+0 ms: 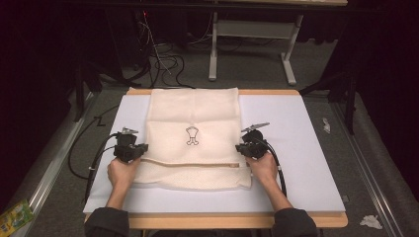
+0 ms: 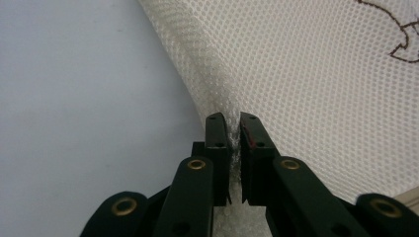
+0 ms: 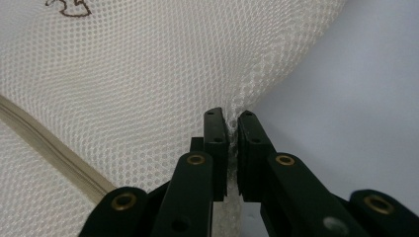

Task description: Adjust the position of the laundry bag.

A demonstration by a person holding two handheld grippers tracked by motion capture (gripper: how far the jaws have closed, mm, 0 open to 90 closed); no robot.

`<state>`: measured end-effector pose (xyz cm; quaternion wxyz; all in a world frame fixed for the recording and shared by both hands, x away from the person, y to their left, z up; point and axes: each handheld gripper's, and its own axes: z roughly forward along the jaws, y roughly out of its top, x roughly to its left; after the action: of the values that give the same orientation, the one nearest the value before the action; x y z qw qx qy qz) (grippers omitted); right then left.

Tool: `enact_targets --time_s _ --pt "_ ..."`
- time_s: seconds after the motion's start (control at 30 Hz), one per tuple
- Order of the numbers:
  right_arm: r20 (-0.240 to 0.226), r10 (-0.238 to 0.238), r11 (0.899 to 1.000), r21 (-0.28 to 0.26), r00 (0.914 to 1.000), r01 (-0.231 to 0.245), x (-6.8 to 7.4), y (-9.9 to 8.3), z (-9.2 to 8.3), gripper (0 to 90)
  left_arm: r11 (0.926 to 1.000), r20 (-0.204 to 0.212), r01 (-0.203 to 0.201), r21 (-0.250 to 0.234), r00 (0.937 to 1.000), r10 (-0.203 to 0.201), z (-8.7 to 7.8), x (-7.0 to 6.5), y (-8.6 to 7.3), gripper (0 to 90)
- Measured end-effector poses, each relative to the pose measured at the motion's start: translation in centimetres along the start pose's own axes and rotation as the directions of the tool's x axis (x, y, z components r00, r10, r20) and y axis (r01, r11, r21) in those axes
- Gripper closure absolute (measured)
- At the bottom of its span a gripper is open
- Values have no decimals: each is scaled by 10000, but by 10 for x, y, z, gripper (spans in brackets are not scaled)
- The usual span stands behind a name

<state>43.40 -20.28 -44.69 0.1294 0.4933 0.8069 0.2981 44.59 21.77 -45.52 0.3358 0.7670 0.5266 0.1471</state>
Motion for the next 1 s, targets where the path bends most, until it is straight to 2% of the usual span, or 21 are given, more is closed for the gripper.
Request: enact_targets --time_s 0.33,0.53,0.77,1.0 --pt "-69 123 9998 -142 9999 -124 -5 -1 -5 864 9999 218 -11 -101 9998 13 0 -3 2 846" --pt "-33 124 9995 -285 9999 -125 -9 -3 -9 863 9996 318 -165 -220 9993 171 -2 -7 3 846" --pt "25 218 9990 -382 9998 -217 -13 -6 -13 863 9959 -20 -872 -222 9962 872 -2 -19 7 846" --pt "111 338 9982 -497 9994 -332 -20 -9 -20 863 9941 101 -1012 -396 9948 1017 -1 -27 12 846"
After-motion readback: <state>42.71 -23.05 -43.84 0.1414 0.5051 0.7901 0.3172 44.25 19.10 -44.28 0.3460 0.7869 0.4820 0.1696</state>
